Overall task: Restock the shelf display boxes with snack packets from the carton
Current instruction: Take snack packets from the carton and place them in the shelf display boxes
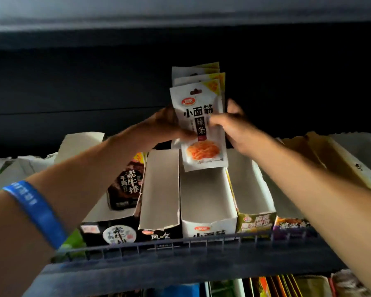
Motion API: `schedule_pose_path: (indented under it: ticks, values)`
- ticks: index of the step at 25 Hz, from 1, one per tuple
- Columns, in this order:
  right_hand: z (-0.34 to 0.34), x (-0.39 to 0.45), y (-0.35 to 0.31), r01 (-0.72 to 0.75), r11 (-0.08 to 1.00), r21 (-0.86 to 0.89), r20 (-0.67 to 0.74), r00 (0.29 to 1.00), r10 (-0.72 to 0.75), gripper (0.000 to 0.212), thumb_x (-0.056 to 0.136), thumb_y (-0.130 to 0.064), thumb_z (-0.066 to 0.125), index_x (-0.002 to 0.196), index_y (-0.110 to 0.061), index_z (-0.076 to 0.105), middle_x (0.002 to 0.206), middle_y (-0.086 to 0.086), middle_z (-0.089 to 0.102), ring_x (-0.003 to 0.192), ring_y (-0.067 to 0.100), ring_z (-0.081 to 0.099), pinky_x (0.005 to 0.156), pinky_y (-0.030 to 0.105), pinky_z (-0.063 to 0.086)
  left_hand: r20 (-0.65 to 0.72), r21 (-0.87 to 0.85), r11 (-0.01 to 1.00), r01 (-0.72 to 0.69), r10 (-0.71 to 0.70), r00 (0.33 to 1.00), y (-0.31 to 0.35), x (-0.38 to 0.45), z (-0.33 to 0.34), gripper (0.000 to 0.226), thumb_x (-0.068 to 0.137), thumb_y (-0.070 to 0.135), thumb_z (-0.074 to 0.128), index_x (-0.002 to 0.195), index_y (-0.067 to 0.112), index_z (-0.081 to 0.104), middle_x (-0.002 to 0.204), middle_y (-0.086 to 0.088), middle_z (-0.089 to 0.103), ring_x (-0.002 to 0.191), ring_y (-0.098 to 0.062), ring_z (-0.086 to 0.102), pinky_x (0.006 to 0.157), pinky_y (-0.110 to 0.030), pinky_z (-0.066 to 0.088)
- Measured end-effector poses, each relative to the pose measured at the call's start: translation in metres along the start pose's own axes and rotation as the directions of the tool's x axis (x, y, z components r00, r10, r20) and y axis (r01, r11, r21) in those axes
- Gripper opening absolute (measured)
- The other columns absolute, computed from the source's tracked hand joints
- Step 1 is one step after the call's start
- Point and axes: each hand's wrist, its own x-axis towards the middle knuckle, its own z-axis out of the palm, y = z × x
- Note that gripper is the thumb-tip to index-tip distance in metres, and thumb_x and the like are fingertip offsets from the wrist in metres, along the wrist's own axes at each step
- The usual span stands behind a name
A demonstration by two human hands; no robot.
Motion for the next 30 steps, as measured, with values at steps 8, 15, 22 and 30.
schedule_pose_path:
  ticks: [8, 15, 22, 30]
  values:
    - [0.004, 0.013, 0.021, -0.004, 0.992, -0.128, -0.009, 1.0, 0.003, 0.057, 0.084, 0.011, 0.05, 0.135, -0.015, 0.044, 0.11, -0.001, 0.058, 0.101, 0.012, 0.055, 0.082, 0.029, 0.048, 0.054, 0.167, 0.985, 0.046, -0.055, 0.997, -0.009, 0.004, 0.01, 0.037, 0.088, -0.009, 0.052, 0.108, 0.022, 0.05, 0.098, 0.004, 0.061, 0.09, -0.014, 0.057, 0.071, -0.021, 0.049]
    - [-0.003, 0.015, 0.017, -0.003, 0.989, -0.145, -0.076, 0.997, -0.009, 0.08, 0.09, 0.007, 0.055, 0.156, -0.02, 0.019, 0.151, 0.006, 0.044, 0.139, 0.02, 0.04, 0.096, 0.024, 0.043, 0.029, 0.357, 0.934, 0.026, -0.039, 0.999, 0.004, 0.007, 0.011, 0.08, 0.095, -0.002, 0.051, 0.156, 0.03, 0.01, 0.152, -0.005, 0.039, 0.131, -0.018, 0.042, 0.091, -0.026, 0.036]
    - [0.006, 0.025, 0.016, -0.002, 0.97, -0.242, -0.109, 0.994, -0.025, 0.068, 0.095, 0.001, 0.054, 0.155, -0.014, 0.025, 0.15, 0.008, 0.045, 0.135, 0.021, 0.045, 0.106, 0.033, 0.041, -0.226, 0.328, 0.942, 0.07, 0.006, 0.974, -0.013, 0.022, 0.014, 0.039, 0.094, 0.011, 0.06, 0.131, 0.018, 0.051, 0.123, -0.005, 0.061, 0.107, -0.021, 0.061, 0.08, -0.025, 0.052]
    - [0.02, 0.027, 0.018, -0.04, 0.917, -0.398, -0.06, 0.998, 0.018, 0.057, 0.103, -0.031, 0.049, 0.152, -0.011, 0.026, 0.148, 0.011, 0.044, 0.125, 0.025, 0.051, 0.081, 0.023, 0.042, -0.054, -0.051, 0.981, 0.188, -0.19, 0.98, -0.017, 0.009, 0.014, 0.036, 0.065, 0.003, 0.059, 0.098, 0.016, 0.055, 0.087, -0.003, 0.056, 0.09, -0.018, 0.055, 0.071, -0.03, 0.046]
